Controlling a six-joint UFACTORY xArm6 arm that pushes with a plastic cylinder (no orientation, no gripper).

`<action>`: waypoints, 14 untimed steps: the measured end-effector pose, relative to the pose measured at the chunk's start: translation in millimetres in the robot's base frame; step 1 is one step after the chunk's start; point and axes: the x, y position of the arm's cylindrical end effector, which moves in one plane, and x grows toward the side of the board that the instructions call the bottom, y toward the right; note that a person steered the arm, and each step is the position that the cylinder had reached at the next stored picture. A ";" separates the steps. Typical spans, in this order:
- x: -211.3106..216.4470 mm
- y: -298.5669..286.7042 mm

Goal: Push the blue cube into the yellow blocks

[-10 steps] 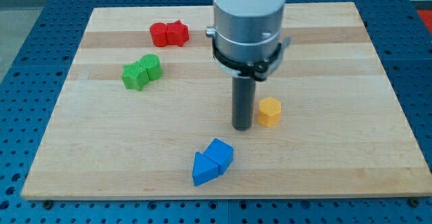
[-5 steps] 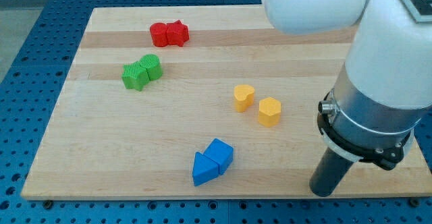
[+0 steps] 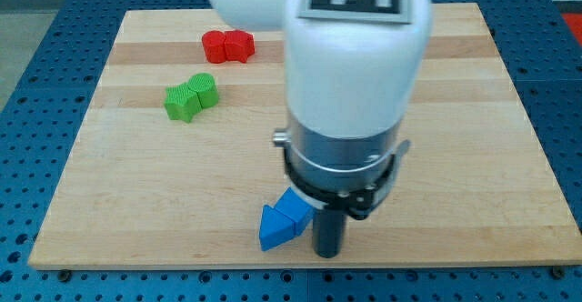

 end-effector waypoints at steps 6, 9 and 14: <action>-62.3 -38.0; -28.3 -23.0; -8.9 37.1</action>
